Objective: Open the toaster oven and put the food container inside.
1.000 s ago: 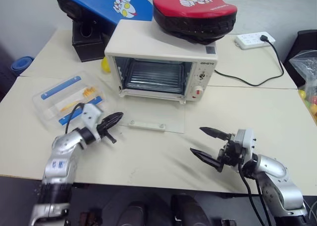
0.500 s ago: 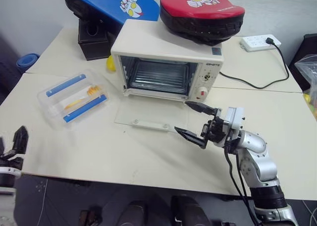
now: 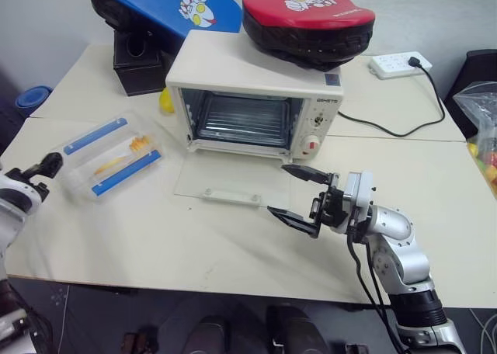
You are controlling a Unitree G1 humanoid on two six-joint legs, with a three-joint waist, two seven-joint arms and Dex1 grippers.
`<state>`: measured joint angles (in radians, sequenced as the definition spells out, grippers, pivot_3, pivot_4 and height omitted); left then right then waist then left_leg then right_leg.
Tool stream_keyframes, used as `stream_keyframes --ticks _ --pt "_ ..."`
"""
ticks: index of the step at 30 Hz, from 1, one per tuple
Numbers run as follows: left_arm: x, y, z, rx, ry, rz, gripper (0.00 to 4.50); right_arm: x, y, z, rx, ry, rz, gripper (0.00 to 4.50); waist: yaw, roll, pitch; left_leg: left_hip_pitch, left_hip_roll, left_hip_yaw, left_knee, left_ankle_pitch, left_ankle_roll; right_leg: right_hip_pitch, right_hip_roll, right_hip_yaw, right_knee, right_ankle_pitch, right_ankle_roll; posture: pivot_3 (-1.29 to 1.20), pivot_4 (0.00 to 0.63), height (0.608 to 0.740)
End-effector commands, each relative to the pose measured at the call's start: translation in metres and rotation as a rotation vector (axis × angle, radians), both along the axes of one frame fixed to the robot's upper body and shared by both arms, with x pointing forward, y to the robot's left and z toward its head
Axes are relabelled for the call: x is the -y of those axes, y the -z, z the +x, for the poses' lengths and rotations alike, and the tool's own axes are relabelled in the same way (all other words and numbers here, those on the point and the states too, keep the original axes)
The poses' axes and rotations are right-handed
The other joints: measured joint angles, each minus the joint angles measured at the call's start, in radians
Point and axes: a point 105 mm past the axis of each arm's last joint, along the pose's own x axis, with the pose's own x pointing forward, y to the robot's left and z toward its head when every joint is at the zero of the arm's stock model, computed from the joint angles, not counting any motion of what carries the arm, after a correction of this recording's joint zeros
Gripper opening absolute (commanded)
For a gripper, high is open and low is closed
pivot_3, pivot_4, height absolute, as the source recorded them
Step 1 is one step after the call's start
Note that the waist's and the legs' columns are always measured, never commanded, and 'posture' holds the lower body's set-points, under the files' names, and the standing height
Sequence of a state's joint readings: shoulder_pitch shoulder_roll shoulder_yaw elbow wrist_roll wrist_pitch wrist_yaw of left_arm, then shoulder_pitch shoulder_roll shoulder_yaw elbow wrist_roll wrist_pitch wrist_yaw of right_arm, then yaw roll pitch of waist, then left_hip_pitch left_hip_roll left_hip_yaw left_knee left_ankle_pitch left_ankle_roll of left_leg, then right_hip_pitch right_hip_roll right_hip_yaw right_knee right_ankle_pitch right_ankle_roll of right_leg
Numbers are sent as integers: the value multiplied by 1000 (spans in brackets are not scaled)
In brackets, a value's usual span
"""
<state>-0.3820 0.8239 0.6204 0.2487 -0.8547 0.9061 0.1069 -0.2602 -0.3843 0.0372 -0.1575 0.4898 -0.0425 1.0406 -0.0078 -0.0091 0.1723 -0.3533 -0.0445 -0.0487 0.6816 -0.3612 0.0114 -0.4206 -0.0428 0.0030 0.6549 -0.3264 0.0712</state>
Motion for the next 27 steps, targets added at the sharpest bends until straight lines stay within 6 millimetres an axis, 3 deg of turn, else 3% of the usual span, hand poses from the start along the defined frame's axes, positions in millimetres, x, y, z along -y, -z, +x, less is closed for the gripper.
stream_keyframes --ticks 1,4,10,14,17,22,27 --pt "-1 3 6 -101 23 12 4470 0 -10 -3 50 8 11 4500 1 0 0 -1 0 0 0 0 0 -2 0 0 0 0 0 0 150 740" --pt "1 11 10 -205 41 27 3897 2 -10 -2 44 26 18 4500 3 0 0 -2 0 1 1 0 0 -4 -1 1 2 0 0 0 150 740" --pt "-6 1 12 -145 28 22 2109 3 -10 -1 44 43 19 4500 2 0 0 -3 0 2 1 0 -1 -6 -1 1 3 0 0 0 150 740" --pt "-15 -10 2 -108 35 19 977 6 -10 2 48 61 14 4500 0 0 0 -3 0 3 1 1 -1 -6 -1 1 4 0 0 0 150 740" --pt "-6 -25 -3 -55 142 43 282 10 -7 2 36 73 4 4500 -3 0 0 -3 0 3 1 1 -1 -7 -1 1 4 0 0 0 150 740" --pt "16 -55 -10 -33 345 131 269 13 3 1 -9 67 -21 4500 6 -1 0 -5 0 2 1 1 -1 -7 -1 1 3 0 0 0 150 740" --pt "73 -69 -2 -62 572 188 269 14 8 3 -19 63 -37 4500 11 -1 0 -5 -1 1 1 1 0 -6 -2 1 2 0 0 0 150 740"
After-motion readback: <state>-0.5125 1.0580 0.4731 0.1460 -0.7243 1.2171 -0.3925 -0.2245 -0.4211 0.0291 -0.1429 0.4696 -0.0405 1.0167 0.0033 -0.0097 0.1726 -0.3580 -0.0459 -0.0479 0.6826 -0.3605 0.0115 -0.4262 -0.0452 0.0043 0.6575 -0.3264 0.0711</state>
